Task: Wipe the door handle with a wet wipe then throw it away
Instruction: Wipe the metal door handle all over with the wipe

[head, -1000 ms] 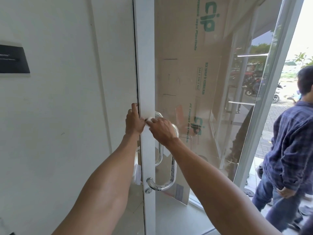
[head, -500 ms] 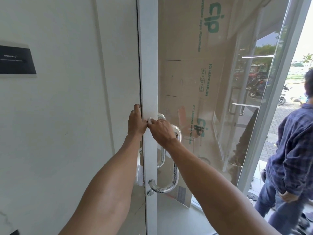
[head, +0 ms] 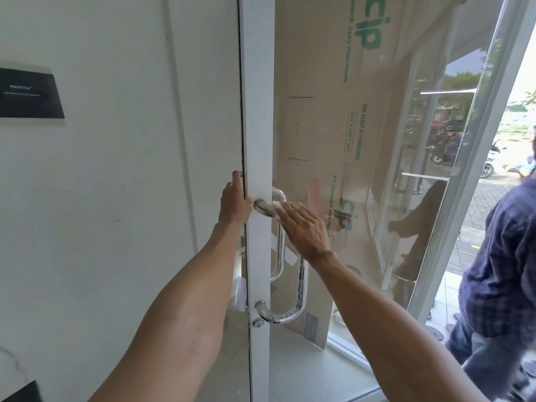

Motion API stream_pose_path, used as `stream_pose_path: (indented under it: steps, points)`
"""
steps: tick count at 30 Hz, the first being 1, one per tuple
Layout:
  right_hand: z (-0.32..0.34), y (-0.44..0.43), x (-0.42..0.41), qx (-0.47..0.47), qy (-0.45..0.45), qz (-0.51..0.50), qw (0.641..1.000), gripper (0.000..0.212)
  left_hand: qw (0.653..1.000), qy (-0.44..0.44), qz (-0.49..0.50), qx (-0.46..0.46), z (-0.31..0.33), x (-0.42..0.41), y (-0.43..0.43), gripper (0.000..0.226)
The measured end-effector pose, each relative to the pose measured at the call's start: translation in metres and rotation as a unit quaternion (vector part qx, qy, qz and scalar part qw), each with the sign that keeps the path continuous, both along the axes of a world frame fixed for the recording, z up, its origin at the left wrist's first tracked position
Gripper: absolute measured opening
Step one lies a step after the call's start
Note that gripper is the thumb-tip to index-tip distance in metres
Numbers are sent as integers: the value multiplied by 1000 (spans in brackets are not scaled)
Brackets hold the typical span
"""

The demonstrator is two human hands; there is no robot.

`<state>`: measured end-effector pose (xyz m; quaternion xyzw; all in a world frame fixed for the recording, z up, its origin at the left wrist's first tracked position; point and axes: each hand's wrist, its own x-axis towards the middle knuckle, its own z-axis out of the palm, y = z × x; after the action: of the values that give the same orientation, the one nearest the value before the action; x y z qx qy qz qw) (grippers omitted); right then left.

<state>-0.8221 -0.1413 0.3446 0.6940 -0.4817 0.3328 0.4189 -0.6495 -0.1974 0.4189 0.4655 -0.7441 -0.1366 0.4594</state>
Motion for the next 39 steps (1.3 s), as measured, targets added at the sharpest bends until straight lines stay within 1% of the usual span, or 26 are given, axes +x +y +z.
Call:
stream_pose_path:
  steps: [3,4,7,9,12,14,17,20,23,25,26,28,30,31,33,34,35,37,39]
  points:
    - [5,0,10,12,6,-4,1000,38,1000,5,11,-1,-1,-2,1,55]
    - [11,-1,15,30,19,-18,999,38,1000,9,19,-1,-1,-3,2,54]
    - [28,-10,38,125,76,-85,986,42,999,8,30,6,0,-8,5,53]
    - [33,-18,52,149,81,-117,979,45,1000,6,29,8,1,-9,6,53]
    - [30,-22,54,141,72,-129,979,47,1000,4,31,7,1,-9,7,54]
    - [26,-18,45,135,67,-108,983,47,999,4,33,6,1,-8,5,53]
    - [18,-8,26,76,56,-56,994,43,999,5,38,4,1,-8,3,51]
    - [11,2,10,37,6,-16,999,43,999,4,45,6,-2,-11,1,50]
    - [11,8,3,40,-58,4,998,45,999,-4,47,5,-2,-11,1,49]
    - [15,9,4,58,-65,-9,996,43,998,-29,58,-13,-1,-12,3,50]
    - [16,9,5,69,-59,-22,996,42,995,-52,74,-36,-2,-12,4,51]
    - [22,7,8,108,-34,-52,992,38,984,-109,100,-96,-7,-12,7,54]
    - [29,4,15,151,-2,-76,986,37,977,-140,84,-139,-14,-14,9,53]
    - [33,3,19,165,15,-80,983,36,976,-142,69,-148,-17,-16,11,48]
    - [40,0,31,181,46,-83,979,34,977,-135,51,-156,-20,-18,14,32]
    - [42,-2,36,190,55,-82,977,34,975,-151,42,-156,-20,-18,15,26]
    - [43,-4,40,199,56,-81,975,33,970,-181,27,-158,-20,-19,17,26]
    - [41,-7,41,198,40,-76,976,34,959,-237,-7,-158,-20,-18,17,37]
    - [35,-5,36,178,1,-63,982,39,958,-240,-16,-155,-20,-15,16,43]
